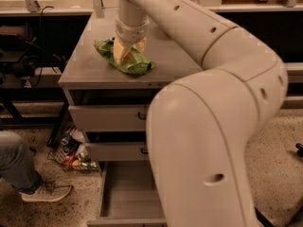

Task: Place green rice chip bag into bottom drawer

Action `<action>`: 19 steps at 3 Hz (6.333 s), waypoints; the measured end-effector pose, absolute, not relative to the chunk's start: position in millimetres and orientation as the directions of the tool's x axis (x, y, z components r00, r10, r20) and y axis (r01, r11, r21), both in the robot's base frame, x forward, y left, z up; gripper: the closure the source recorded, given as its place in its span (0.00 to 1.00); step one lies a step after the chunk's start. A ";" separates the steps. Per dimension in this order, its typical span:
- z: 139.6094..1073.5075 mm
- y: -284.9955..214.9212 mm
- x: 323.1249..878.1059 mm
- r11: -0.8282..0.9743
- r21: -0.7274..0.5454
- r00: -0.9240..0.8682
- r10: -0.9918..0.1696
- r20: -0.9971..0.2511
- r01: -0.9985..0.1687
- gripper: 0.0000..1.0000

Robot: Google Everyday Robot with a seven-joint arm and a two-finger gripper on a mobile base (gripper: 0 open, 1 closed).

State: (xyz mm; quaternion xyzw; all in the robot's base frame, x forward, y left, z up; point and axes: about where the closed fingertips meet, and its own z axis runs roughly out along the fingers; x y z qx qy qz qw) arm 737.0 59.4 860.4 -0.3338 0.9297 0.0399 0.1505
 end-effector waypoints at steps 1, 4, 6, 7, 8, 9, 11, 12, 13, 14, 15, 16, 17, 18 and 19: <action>870.4 53.4 727.0 0.759 -0.018 -0.703 -0.612 -0.362 -0.651 0.93; 932.7 -33.3 595.1 0.562 -0.083 -0.405 -0.683 -0.608 -0.823 1.00; 929.0 -30.2 588.8 0.506 -0.134 -0.353 -0.744 -0.567 -0.852 1.00; 906.0 -30.9 558.5 0.448 -0.170 -0.326 -0.818 -0.474 -0.878 1.00; 838.0 -41.4 520.6 0.412 -0.150 -0.348 -0.879 -0.327 -0.899 1.00; 769.3 -52.1 497.4 0.390 -0.117 -0.367 -0.913 -0.176 -0.914 1.00; 709.2 -67.7 484.7 0.397 -0.076 -0.394 -0.917 -0.052 -0.915 1.00; 676.6 -68.9 485.9 0.401 -0.047 -0.401 -0.916 -0.012 -0.915 1.00; 619.0 -67.2 487.8 0.390 0.019 -0.389 -0.921 0.036 -0.921 1.00; 556.8 -61.8 488.3 0.384 0.097 -0.377 -0.923 0.082 -0.918 1.00; 534.2 -61.6 483.0 0.383 0.135 -0.372 -0.923 0.102 -0.914 1.00; 534.2 -61.6 483.0 0.383 0.135 -0.372 -0.923 0.102 -0.914 1.00; 509.2 -64.8 484.9 0.405 0.167 -0.398 -0.914 0.078 -0.899 1.00; 462.9 -69.8 493.2 0.442 0.213 -0.448 -0.894 0.020 -0.871 1.00; 418.2 -73.5 500.0 0.477 0.255 -0.507 -0.860 -0.061 -0.841 1.00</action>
Offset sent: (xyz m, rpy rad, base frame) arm -0.1188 -0.0813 0.0909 0.1858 -0.3232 0.1973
